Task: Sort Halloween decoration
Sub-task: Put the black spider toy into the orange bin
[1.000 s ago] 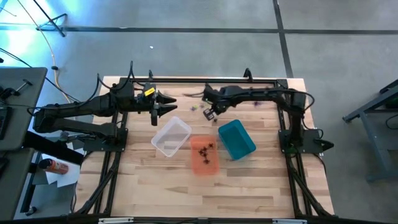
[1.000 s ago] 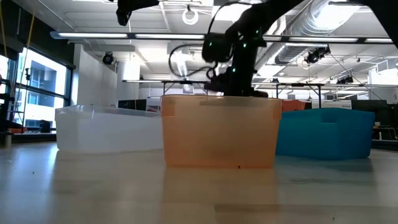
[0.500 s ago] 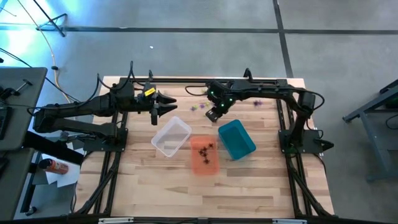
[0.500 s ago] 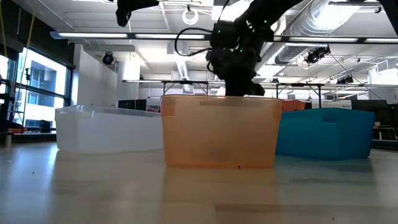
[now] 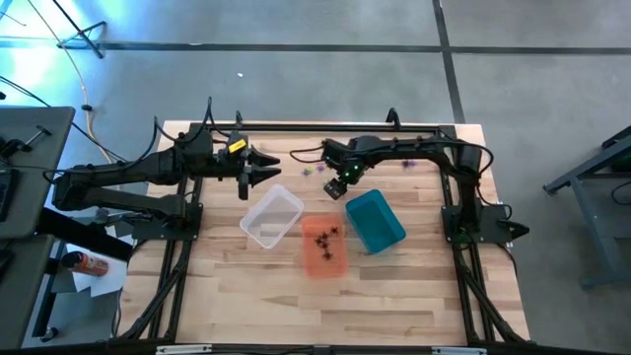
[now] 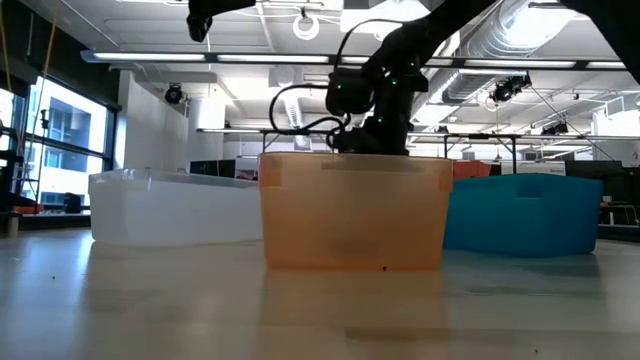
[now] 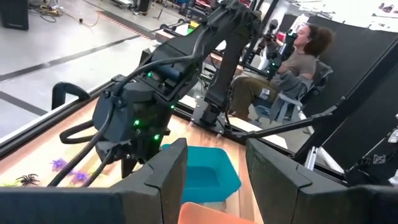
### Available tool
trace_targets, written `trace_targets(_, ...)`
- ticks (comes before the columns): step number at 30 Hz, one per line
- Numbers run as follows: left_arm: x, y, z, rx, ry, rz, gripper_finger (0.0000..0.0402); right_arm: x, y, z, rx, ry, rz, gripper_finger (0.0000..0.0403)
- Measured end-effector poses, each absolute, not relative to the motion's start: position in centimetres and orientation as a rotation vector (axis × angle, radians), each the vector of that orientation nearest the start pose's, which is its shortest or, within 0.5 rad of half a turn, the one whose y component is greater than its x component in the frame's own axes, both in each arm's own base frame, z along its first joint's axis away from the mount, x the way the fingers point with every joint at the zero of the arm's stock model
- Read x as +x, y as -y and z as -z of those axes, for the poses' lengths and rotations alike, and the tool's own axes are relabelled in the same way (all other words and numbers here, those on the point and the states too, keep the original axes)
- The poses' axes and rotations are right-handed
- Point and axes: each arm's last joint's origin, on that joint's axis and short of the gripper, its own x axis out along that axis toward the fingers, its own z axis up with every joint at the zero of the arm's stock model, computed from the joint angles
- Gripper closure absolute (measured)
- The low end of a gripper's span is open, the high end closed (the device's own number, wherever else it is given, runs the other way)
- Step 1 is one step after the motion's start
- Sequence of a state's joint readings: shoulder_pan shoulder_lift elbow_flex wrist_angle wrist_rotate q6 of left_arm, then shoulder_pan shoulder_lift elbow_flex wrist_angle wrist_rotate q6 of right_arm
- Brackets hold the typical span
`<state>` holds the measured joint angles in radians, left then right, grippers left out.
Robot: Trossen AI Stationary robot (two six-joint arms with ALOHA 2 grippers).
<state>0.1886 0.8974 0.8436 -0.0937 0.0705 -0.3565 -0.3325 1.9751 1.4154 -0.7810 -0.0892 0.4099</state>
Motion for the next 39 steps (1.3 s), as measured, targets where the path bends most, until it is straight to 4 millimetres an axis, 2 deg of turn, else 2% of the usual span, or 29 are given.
trace_targets(15, 19.6, -3.5, -34.2, -0.374, -0.123, -0.145, 0.025, 37.5, 12.0, -14.2, 0.604, -1.306, 0.542, 0.0178)
trace_targets(23, 19.6, -3.5, -34.2, -0.374, -0.123, -0.146, 0.025, 37.6, 12.1, -13.7, 0.598, -1.318, 0.551, 0.0185)
trace_targets(27, 19.6, -3.5, -34.2, -0.374, -0.123, -0.146, 0.025, 37.4, 11.9, -13.6, 0.577, -1.355, 0.555, 0.0232)
trace_targets(33, 19.6, -3.5, -34.2, -0.366, -0.124, -0.146, 0.025, 37.3, 11.5, -13.7, 0.513, -1.378, 0.543, 0.0379)
trace_targets(34, 19.6, -3.5, -34.2, -0.364, -0.124, -0.146, 0.025, 37.3, 11.5, -13.9, 0.508, -1.371, 0.538, 0.039)
trace_targets(39, 19.6, -3.6, -34.2, -0.363, -0.124, -0.147, 0.025, 36.5, 11.4, -15.6, 0.487, -1.372, 0.51, 0.0393)
